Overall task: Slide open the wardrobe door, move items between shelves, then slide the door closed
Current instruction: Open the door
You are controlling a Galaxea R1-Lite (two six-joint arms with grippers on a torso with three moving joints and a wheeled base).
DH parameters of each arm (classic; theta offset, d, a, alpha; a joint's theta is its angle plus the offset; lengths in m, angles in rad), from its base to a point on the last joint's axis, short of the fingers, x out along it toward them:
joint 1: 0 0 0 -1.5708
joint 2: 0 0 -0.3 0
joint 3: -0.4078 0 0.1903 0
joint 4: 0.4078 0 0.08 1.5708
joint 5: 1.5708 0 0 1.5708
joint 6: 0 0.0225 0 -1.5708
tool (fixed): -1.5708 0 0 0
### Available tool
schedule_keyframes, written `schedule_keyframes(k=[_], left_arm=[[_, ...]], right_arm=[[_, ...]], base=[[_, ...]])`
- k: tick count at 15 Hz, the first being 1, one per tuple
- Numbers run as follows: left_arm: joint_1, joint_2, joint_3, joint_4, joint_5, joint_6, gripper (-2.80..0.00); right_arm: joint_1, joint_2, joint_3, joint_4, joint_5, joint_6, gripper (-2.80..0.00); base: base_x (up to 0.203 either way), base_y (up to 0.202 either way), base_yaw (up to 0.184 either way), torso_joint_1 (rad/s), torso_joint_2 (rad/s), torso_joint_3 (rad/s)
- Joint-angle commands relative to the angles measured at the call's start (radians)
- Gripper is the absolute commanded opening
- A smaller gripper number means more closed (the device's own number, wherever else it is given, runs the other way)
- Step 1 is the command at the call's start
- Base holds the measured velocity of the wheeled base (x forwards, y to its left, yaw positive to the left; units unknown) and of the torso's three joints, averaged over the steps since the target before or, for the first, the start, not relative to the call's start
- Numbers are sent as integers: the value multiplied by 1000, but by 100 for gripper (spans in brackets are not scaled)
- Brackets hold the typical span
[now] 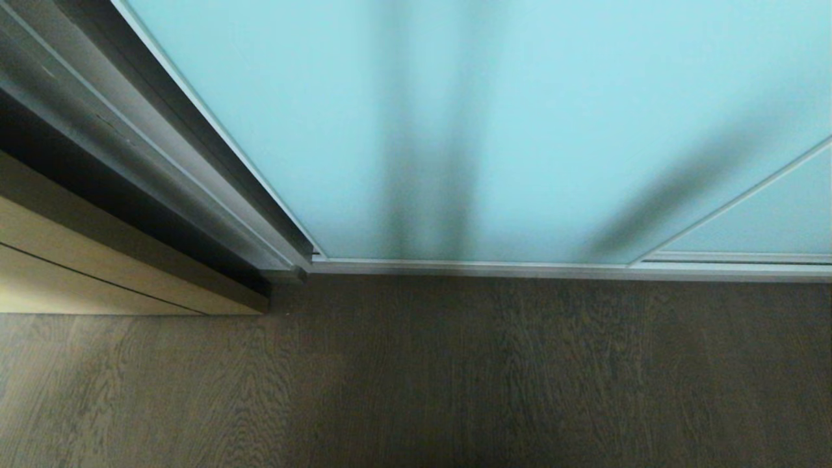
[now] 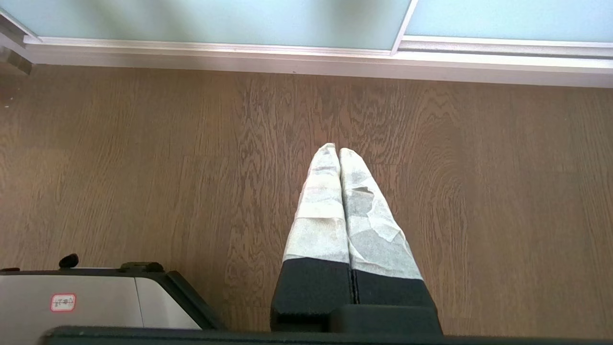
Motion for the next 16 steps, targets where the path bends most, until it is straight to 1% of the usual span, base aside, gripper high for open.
schedule_keyframes(k=[1, 4, 7, 10, 14, 16], left_arm=[[0, 32, -39, -8, 2, 4, -280], [-1, 39, -61, -70, 0, 10, -280], [-1, 35, -83, -109, -13, 41, -280], [-5, 83, -87, -111, -27, 42, -280], [-6, 159, -150, -114, -27, 33, -280], [-6, 210, -162, -124, -27, 20, -280]], right_arm=[[0, 0, 0, 0, 0, 0, -280], [0, 0, 0, 0, 0, 0, -280], [0, 0, 0, 0, 0, 0, -280], [0, 0, 0, 0, -2, 0, -280], [0, 0, 0, 0, 0, 0, -280], [0, 0, 0, 0, 0, 0, -280]], base=[[0, 0, 0, 0, 0, 0], [0, 0, 0, 0, 0, 0], [0, 0, 0, 0, 0, 0], [0, 0, 0, 0, 0, 0], [0, 0, 0, 0, 0, 0], [0, 0, 0, 0, 0, 0]])
